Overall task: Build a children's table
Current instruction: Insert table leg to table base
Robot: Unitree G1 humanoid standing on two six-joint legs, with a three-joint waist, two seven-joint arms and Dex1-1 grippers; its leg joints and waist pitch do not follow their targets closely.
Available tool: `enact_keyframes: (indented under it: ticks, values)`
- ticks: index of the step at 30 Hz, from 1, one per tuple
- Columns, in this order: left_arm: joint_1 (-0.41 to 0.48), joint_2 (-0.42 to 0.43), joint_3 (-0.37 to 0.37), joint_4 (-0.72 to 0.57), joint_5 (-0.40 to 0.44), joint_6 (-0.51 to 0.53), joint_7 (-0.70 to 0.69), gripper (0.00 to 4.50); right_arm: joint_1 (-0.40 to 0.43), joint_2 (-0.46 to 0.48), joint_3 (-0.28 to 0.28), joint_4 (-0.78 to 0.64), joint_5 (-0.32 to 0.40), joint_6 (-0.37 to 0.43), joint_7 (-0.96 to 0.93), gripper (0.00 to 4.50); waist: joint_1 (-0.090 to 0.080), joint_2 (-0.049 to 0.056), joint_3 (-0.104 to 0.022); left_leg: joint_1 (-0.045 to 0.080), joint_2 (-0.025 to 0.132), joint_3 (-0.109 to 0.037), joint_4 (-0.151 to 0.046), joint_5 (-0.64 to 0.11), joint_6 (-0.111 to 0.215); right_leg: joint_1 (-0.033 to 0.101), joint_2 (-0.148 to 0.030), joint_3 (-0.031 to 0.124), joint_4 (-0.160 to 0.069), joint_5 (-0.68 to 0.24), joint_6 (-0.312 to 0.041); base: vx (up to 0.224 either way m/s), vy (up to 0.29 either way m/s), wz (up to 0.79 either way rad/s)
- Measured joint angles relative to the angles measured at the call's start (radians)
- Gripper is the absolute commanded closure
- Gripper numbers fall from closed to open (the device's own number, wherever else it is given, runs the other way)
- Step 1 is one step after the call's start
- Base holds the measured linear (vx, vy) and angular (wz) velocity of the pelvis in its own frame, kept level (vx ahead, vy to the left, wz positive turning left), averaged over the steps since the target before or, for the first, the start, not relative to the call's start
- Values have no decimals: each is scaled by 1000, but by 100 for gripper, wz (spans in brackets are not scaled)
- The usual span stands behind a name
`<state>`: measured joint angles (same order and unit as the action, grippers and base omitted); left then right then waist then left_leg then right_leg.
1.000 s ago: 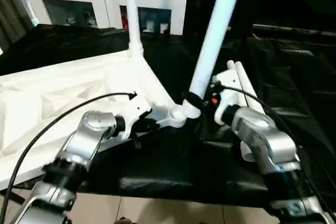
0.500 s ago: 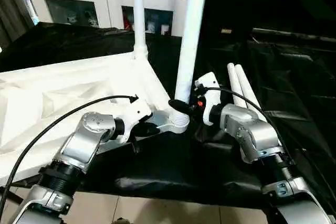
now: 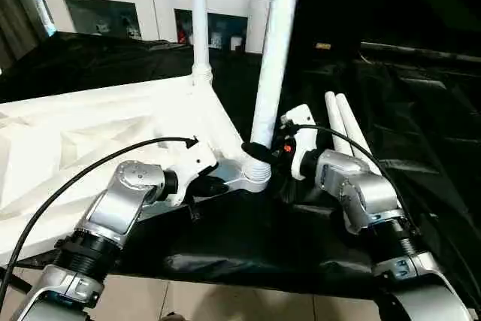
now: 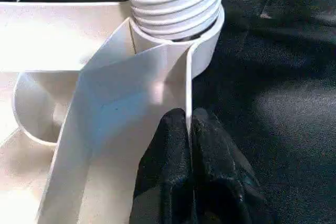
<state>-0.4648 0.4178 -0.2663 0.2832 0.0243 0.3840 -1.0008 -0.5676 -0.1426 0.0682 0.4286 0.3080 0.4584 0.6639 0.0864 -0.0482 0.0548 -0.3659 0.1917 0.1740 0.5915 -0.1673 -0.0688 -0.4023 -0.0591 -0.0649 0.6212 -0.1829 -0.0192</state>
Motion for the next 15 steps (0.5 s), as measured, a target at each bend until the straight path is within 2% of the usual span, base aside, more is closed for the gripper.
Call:
enact_keyframes:
  ticks: [5,9,11,15]
  values:
    - [-6,-5,-6,6,0,0,2,450,29,11,-42,5,38,-13,1,262,1,0,0,0,0,0,0,0,0,0,0,0,0,0,0,0,0,0]
    - [-14,-13,-8,29,1,-12,3,450,100,46,-80,4,63,-100,2,262,3,6,-3,1,0,0,0,0,0,2,0,0,-3,0,-1,0,0,0]
    - [-16,-14,-8,35,1,-14,4,450,110,49,-81,8,65,-124,1,262,3,6,-3,1,0,0,0,0,0,3,0,0,-3,1,-1,0,0,0]
    - [-18,-17,-11,49,1,-22,4,450,163,77,-87,14,60,-237,-11,262,3,12,-6,2,0,-1,-1,0,0,6,0,-1,-6,0,-1,0,0,0]
